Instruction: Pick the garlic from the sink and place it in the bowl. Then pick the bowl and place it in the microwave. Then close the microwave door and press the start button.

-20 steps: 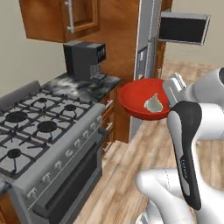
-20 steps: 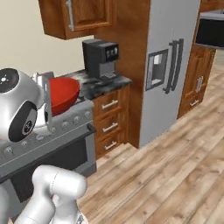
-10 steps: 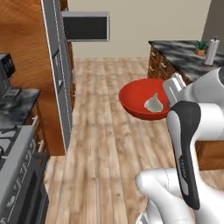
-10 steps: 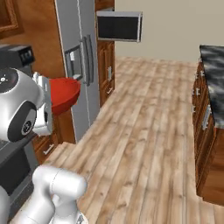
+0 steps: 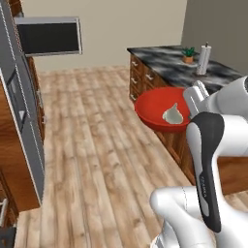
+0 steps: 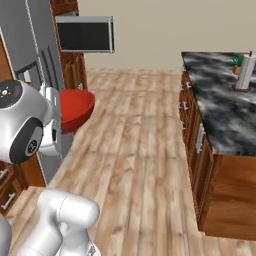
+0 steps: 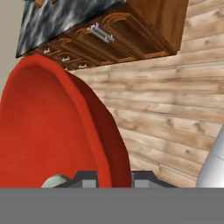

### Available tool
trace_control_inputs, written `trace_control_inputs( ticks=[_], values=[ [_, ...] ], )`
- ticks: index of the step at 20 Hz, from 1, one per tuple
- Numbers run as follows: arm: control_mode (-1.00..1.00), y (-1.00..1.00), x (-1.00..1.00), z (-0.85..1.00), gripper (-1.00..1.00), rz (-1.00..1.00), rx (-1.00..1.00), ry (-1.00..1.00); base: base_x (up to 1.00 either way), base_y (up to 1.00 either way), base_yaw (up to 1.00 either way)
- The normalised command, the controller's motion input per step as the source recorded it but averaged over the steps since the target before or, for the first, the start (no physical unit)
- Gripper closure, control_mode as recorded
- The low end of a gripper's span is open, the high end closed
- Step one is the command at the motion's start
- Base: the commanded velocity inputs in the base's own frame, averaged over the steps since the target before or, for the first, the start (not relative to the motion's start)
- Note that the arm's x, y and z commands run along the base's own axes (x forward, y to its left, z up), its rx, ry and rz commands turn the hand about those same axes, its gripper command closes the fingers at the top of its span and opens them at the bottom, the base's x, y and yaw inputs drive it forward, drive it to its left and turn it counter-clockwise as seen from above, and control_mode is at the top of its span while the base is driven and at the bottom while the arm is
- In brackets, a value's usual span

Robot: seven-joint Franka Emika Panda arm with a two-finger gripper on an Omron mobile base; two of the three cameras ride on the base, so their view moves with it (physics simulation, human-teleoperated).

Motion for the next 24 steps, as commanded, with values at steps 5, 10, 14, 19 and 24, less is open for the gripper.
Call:
trace_control_inputs(
  ticks=[5, 10, 14, 19, 24],
  values=[
    [1.0, 0.0, 0.0, 0.0, 1.0, 0.0, 0.0, 0.0, 1.0, -0.04, -0.03],
    [1.0, 0.0, 0.0, 0.0, 1.0, 0.0, 0.0, 0.0, 1.0, -0.33, 0.07],
    [1.0, 0.0, 0.0, 0.0, 1.0, 0.0, 0.0, 0.0, 1.0, -0.44, 0.13],
    [1.0, 0.0, 0.0, 0.0, 1.0, 0.0, 0.0, 0.0, 1.0, -0.35, 0.08],
    [1.0, 0.0, 0.0, 0.0, 1.0, 0.0, 0.0, 0.0, 1.0, -0.28, 0.02]
  ],
)
